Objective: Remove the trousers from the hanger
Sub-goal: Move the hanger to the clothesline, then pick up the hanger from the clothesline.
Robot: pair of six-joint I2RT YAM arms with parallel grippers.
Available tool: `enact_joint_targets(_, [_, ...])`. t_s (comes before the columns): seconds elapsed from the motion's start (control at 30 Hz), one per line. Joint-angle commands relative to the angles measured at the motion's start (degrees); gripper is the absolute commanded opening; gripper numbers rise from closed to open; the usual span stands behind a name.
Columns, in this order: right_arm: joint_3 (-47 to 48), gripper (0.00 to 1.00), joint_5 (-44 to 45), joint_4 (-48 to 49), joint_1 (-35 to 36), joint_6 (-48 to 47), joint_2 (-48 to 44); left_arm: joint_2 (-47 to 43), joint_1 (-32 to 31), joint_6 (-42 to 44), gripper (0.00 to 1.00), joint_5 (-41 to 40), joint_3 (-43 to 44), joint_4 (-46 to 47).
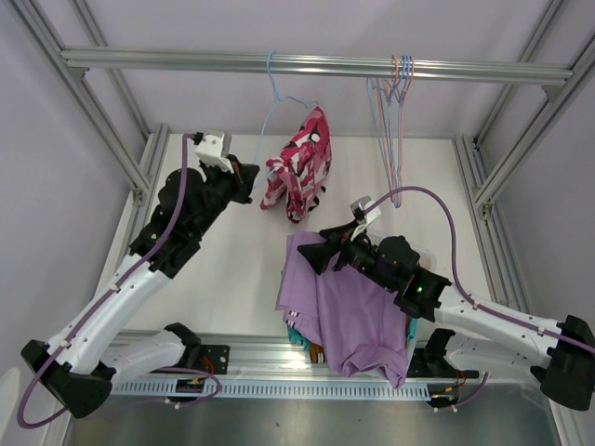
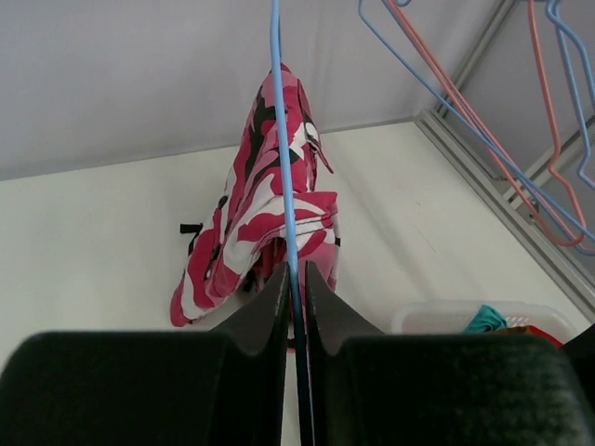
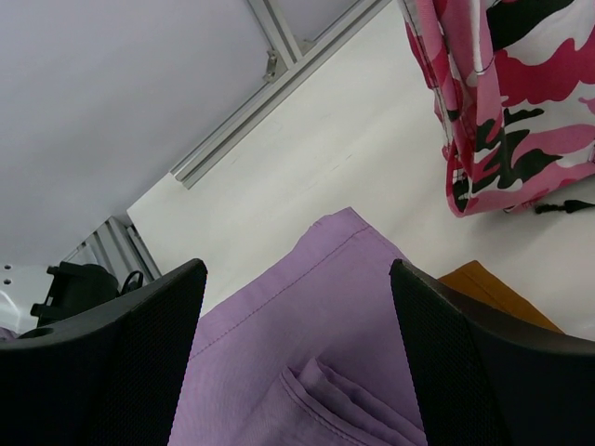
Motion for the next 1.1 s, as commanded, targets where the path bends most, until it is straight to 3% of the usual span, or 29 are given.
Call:
enact_joint_targets(0.0, [0.42,0.84,-0.47,2.88,-0.11,0.38,0.13,-0.5,-0.89,-1.37,0.15,4.1,1.8,2.84])
enact_joint_targets(0.1, [0.6,0.84,-0.73,2.61,-0.11,0.39,0.13,-1.55,-1.24,-0.93,0.49,5.5,1.45,3.28])
enact_joint_targets(0.17, [0.6,0.84,-0.91,2.53,-0.11,0.47,0.13,-3.38,-1.25,-0.06,0.57,6.99,0.05,4.85])
enact_joint_targets(0.2, [0.6,0.84,-0.91,2.44,-0.11,0.47,0.13,-4.27,-1.25,0.38,0.68,10.4,-0.57,5.64])
enact_joint_targets(0.27, [0.69,0.84,-0.91,2.09,-0.11,0.39,0.39,-6.55,-1.25,0.47,0.78,12.79,-0.93,6.0])
enact_joint_targets(0.3, [0.77,0.84,-1.0,1.82,-0.11,0.3,0.39,-7.26,-1.25,0.65,0.94,14.11,-0.14,5.57])
enact_joint_targets(0.33, [0.95,0.84,-1.0,1.73,-0.2,0.21,0.31,-7.87,-1.25,1.69,0.99,13.95,0.39,5.04])
enact_joint_targets(0.47, [0.95,0.84,-0.82,1.12,-0.2,0.03,-0.31,-8.41,-1.25,5.56,0.99,9.04,4.17,0.65])
enact_joint_targets(0.63, [0.95,0.84,-1.0,0.94,-0.2,-0.05,-0.66,-1.3,-0.28,7.24,0.99,1.47,15.3,-10.66])
enact_joint_targets(0.8, [0.86,0.85,-1.7,0.85,-0.2,-0.58,-0.57,7.14,3.14,5.22,0.99,7.0,26.66,-17.46])
enact_joint_targets(1.0, [0.51,0.85,-2.58,-0.02,-0.64,-1.11,-1.54,19.35,7.98,2.32,0.99,19.56,44.05,-29.93])
enact_joint_targets(1.07, [0.25,0.85,-2.49,-0.2,-0.99,-1.46,-1.98,21.99,8.24,2.5,0.99,22.19,45.21,-31.61])
